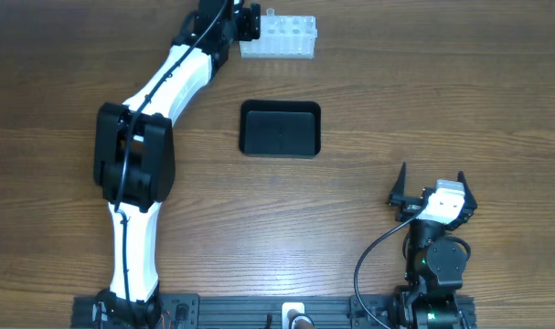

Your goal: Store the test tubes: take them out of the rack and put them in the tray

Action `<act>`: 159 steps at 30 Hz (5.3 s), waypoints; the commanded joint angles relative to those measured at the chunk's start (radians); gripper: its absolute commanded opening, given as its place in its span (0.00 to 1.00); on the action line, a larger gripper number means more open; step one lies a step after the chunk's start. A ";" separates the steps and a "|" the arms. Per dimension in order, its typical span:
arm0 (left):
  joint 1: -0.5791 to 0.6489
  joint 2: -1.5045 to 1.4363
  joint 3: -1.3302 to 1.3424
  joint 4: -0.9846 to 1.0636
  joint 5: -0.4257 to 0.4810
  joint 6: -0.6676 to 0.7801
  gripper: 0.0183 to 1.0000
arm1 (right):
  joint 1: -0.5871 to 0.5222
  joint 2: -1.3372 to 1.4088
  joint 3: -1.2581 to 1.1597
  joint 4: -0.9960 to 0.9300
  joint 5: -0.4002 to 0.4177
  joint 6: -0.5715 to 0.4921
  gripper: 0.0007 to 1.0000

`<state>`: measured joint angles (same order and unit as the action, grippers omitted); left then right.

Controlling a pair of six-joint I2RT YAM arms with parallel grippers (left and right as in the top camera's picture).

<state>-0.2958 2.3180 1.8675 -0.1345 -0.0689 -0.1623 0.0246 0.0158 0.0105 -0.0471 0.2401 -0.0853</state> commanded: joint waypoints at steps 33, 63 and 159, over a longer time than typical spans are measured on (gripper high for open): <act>-0.017 0.035 0.042 0.002 0.001 -0.004 0.24 | -0.006 -0.005 -0.005 -0.001 0.015 -0.001 0.99; -0.034 -0.134 0.042 -0.043 -0.014 -0.002 0.08 | -0.006 -0.005 -0.005 -0.001 0.015 -0.001 0.99; -0.198 -0.304 -0.005 -0.698 -0.200 -0.294 0.49 | -0.006 -0.005 -0.005 -0.001 0.015 -0.001 0.99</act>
<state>-0.5022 2.1075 1.8565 -0.8902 -0.1482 -0.4519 0.0246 0.0158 0.0105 -0.0471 0.2401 -0.0860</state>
